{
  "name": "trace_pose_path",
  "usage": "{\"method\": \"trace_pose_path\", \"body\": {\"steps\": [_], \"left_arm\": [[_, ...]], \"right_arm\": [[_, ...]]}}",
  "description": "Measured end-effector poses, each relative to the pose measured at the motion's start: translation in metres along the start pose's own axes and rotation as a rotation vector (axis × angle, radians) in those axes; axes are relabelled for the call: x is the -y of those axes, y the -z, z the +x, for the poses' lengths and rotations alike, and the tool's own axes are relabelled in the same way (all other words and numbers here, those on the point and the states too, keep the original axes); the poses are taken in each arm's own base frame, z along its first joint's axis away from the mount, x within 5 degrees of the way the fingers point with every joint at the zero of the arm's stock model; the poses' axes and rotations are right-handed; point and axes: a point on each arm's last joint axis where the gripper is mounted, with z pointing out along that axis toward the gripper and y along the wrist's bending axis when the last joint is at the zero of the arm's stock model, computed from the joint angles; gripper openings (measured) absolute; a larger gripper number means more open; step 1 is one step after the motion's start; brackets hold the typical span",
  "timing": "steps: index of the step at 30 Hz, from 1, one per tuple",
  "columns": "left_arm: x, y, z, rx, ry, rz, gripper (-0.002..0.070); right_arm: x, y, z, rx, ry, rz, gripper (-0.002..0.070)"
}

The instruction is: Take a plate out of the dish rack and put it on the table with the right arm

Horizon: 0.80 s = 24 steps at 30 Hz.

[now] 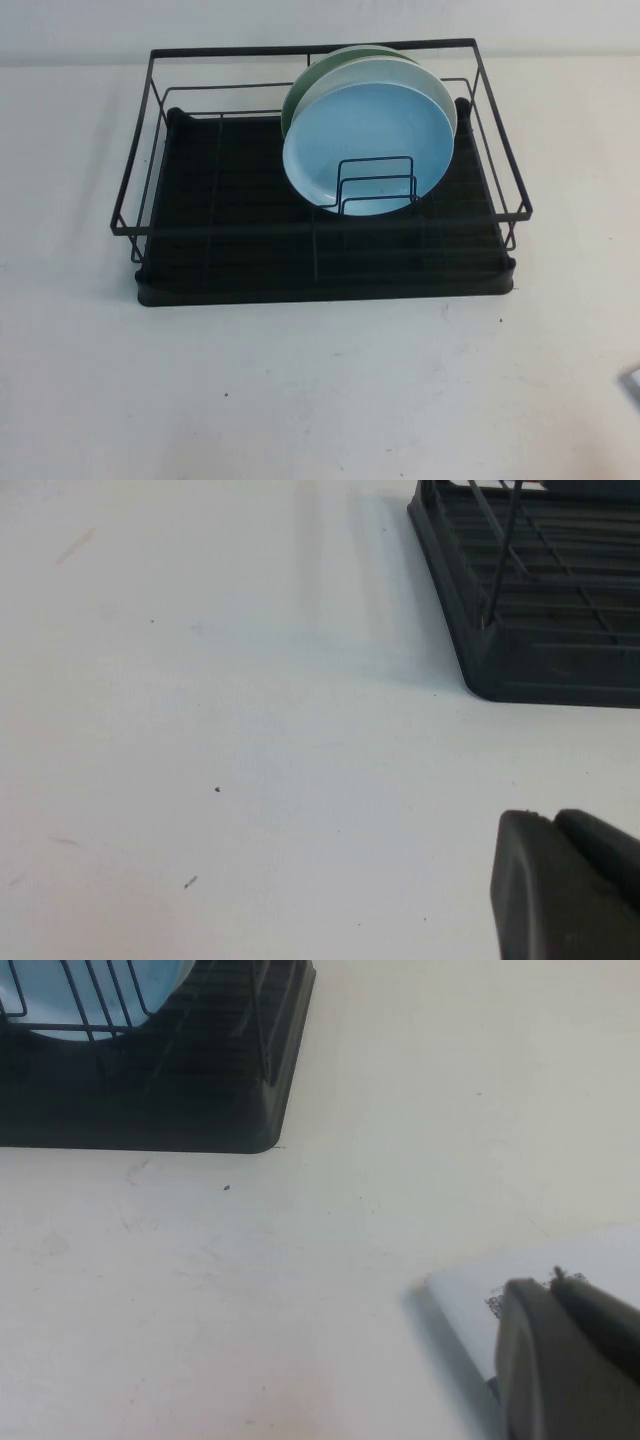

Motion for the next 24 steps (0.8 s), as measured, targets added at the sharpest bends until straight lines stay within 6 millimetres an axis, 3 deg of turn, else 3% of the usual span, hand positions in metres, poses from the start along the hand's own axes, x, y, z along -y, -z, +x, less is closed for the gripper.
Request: {"method": "trace_pose_path", "body": {"steps": [24], "left_arm": [[0.0, 0.0, 0.0, 0.0, 0.0, 0.0, -0.0004]], "right_arm": [[-0.0022, 0.0, -0.0005, 0.005, -0.065, -0.024, -0.0018]]}}
